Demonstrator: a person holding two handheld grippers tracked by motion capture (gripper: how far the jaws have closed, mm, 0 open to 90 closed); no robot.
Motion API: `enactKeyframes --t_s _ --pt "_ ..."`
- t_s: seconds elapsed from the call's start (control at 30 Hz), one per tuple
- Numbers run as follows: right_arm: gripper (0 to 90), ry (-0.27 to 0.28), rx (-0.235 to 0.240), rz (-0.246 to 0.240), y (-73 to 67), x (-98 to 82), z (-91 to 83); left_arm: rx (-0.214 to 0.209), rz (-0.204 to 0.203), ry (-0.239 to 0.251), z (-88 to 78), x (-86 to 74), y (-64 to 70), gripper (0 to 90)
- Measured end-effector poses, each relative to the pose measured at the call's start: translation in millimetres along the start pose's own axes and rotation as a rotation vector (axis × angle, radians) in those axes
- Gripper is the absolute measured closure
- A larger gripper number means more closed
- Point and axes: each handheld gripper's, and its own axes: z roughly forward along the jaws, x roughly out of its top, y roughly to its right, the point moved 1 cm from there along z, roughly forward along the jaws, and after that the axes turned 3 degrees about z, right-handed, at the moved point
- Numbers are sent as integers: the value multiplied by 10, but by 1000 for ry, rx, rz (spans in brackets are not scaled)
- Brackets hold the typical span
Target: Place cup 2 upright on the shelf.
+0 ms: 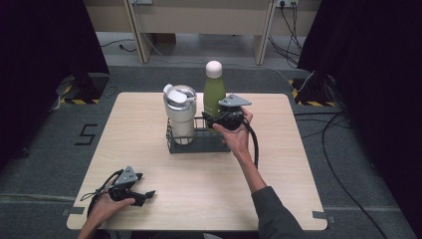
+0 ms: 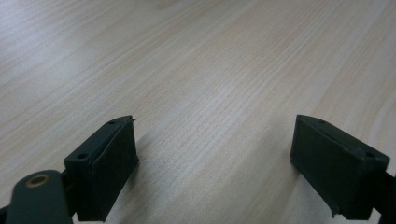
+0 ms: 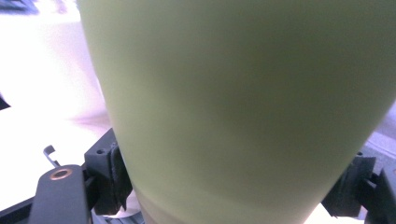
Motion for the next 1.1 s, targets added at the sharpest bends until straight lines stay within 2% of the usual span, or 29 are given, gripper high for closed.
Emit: enactKeyframes --t_s 0.47,1.1 --pt "209 -19 -7 33 74 -179 142 1 0 1 1 0 0 137" --pt "209 -37 -3 56 62 -366 272 0 0 1 1 0 0 138"
